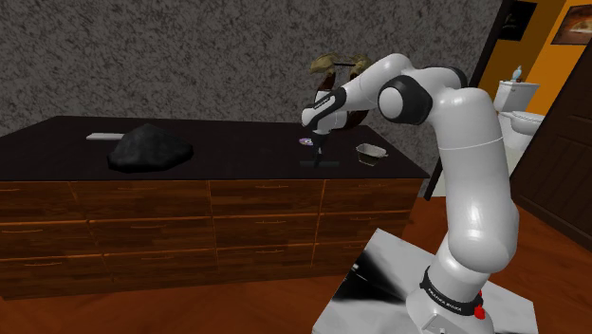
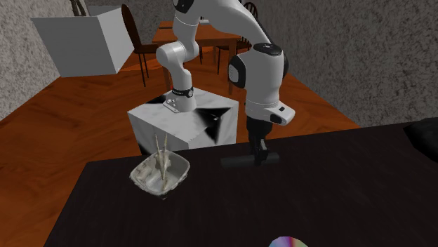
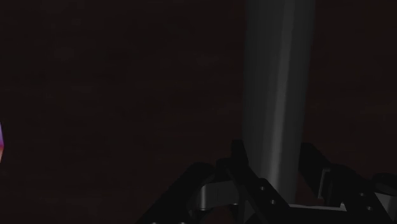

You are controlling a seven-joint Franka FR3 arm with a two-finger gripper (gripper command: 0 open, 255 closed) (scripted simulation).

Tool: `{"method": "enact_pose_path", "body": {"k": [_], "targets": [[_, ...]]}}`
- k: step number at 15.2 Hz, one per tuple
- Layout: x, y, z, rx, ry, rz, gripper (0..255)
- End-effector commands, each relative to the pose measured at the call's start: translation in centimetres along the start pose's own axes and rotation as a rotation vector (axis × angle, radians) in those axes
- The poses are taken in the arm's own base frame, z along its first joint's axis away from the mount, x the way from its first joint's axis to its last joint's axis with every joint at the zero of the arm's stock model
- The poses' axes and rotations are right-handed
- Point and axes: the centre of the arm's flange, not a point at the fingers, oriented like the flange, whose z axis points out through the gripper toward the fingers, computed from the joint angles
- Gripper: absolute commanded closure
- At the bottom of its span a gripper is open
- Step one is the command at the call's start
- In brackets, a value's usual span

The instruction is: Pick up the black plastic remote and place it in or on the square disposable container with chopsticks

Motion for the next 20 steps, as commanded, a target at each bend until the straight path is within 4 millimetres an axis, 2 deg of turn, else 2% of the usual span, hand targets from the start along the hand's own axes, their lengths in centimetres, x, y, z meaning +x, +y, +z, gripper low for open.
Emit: {"method": "enact_pose_path", "body": {"k": [1,5,20], "targets": [[-0.1,0.0,0.2,0.000,-0.002,0.001,255],[-0.1,0.0,0.2,0.000,-0.002,0.001,255],[0.0,0.7,-7.7,0.000,-0.002,0.001,255]]}}
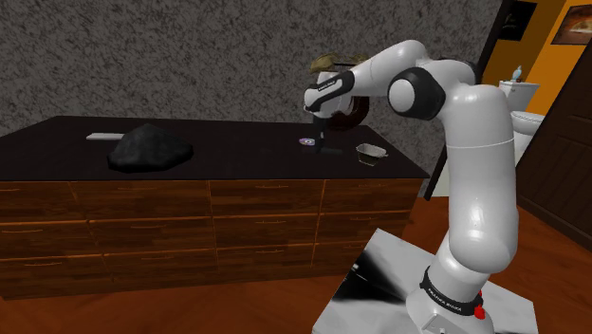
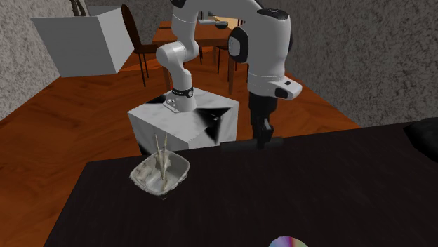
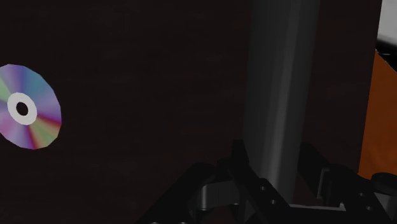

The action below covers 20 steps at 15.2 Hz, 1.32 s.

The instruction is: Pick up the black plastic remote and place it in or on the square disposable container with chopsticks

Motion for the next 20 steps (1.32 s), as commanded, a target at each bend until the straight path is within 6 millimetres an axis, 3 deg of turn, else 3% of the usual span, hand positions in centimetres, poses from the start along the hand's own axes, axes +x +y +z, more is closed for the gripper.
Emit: {"method": "enact_pose_path", "body": {"k": [1,18,20], "targets": [[0.0,0.1,-1.0,0.000,0.000,0.000,255],[0.1,0.8,-9.8,0.000,0.000,0.000,255],[-2.5,1.2,-9.8,0.000,0.000,0.000,255]]}}
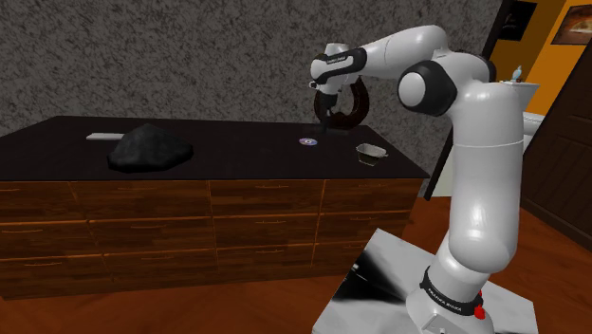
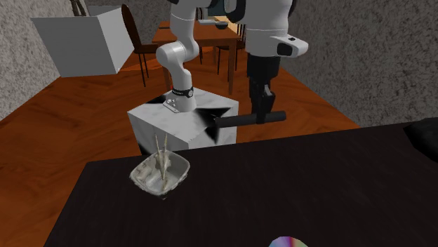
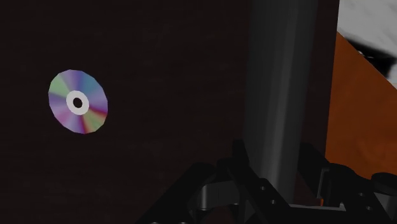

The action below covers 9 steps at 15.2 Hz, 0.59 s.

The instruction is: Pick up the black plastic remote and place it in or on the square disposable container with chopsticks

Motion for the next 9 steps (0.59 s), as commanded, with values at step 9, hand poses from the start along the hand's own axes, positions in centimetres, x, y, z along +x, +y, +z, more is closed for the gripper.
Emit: {"method": "enact_pose_path", "body": {"k": [9], "targets": [[-12.9,2.0,0.4,0.000,0.000,0.000,255]]}}
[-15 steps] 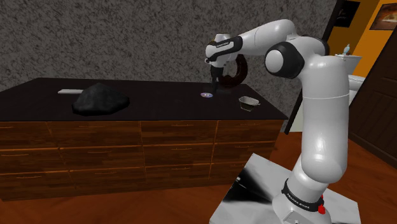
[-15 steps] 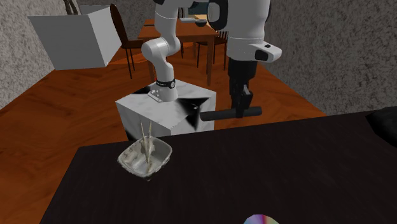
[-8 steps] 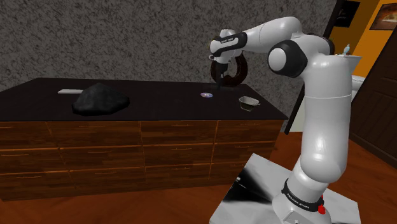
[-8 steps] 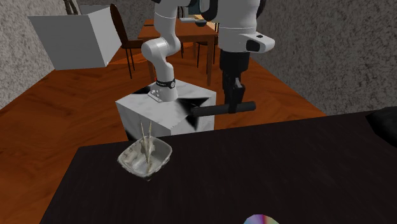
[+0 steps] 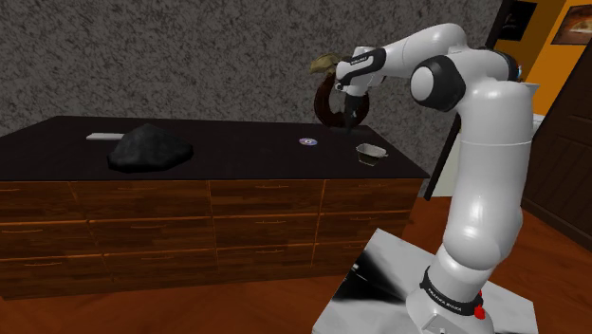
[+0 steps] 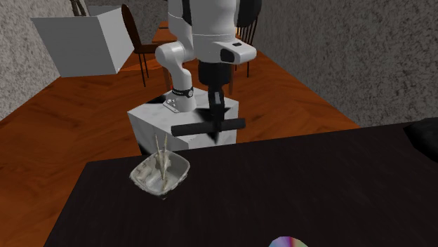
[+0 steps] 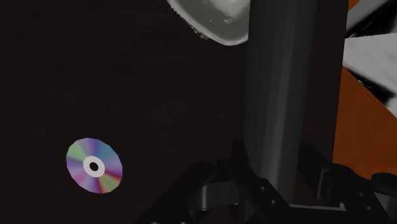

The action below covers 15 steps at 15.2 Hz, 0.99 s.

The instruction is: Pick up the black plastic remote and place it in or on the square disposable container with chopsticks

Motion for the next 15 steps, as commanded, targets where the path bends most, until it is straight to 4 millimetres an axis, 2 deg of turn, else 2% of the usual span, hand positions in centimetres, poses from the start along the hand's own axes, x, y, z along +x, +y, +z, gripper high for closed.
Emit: {"method": "enact_pose_path", "body": {"k": [1,10,11,15], "targets": [[-2.6,0.4,0.0,0.000,0.000,-0.001,255],[-14.3,2.2,0.5,0.000,0.000,-0.001,255],[-15.1,2.4,0.5,0.000,0.000,-0.001,255],[-15.1,2.2,2.6,0.000,0.000,-0.001,255]]}}
